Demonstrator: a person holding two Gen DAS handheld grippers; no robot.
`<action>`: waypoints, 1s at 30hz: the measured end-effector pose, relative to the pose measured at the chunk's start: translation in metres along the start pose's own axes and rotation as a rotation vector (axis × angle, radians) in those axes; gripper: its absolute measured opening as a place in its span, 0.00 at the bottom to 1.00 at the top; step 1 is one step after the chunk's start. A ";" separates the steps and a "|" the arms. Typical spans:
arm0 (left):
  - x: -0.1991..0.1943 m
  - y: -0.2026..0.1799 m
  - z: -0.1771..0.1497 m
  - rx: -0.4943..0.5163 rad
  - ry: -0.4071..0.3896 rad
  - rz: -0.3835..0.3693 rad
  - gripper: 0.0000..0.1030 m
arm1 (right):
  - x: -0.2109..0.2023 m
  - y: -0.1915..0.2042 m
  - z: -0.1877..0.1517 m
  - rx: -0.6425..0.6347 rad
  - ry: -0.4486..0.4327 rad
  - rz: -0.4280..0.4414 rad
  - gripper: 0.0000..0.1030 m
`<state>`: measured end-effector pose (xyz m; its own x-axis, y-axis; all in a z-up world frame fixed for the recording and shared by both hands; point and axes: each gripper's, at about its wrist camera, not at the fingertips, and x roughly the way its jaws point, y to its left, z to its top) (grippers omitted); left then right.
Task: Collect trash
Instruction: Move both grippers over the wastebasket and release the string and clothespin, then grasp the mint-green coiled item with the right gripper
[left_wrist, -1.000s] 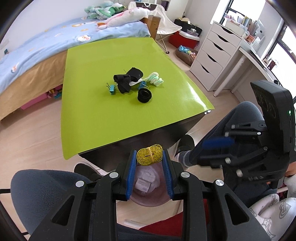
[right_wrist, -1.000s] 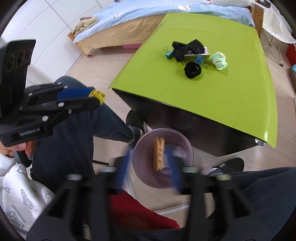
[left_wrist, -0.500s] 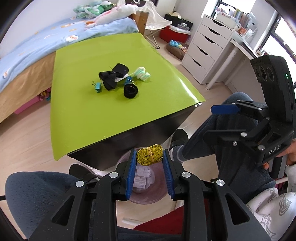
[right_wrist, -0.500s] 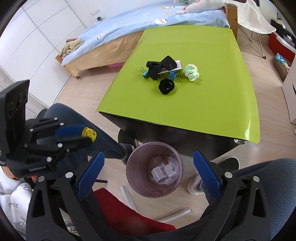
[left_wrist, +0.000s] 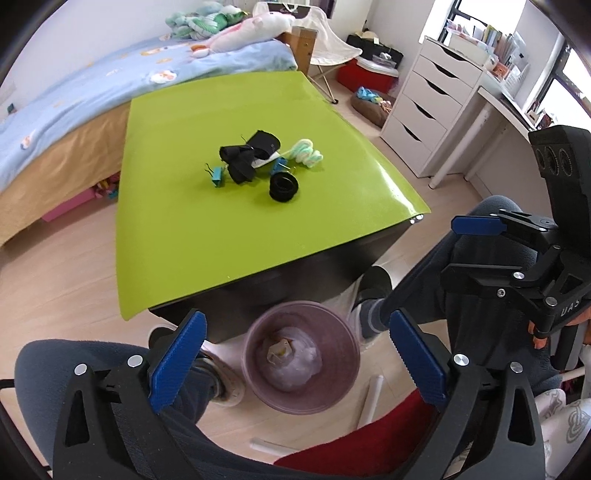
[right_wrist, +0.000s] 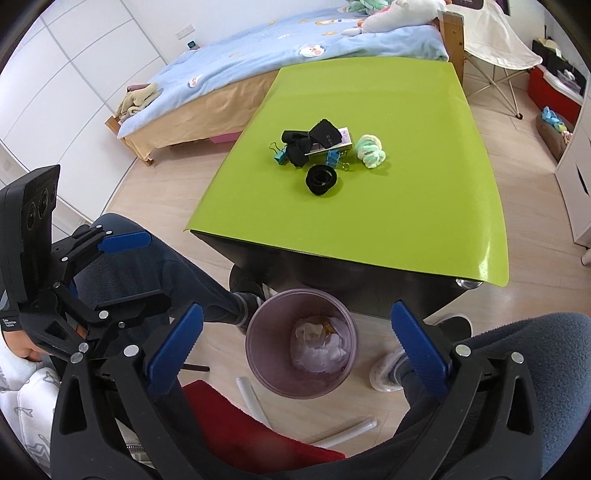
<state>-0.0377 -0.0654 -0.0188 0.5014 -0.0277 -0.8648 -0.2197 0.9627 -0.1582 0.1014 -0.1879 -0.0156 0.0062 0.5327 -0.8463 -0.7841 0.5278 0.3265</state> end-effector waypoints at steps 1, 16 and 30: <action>0.000 0.001 0.000 -0.002 -0.001 0.003 0.93 | 0.000 0.000 0.001 -0.001 -0.003 -0.002 0.97; -0.004 0.019 0.010 -0.099 -0.045 -0.024 0.93 | -0.005 -0.006 0.014 0.028 -0.012 -0.018 0.97; -0.005 0.042 0.032 -0.139 -0.101 -0.019 0.93 | 0.011 -0.020 0.075 0.016 -0.034 -0.037 0.97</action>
<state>-0.0221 -0.0165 -0.0059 0.5869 -0.0113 -0.8096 -0.3193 0.9156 -0.2443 0.1631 -0.1432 0.0003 0.0561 0.5351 -0.8429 -0.7732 0.5575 0.3024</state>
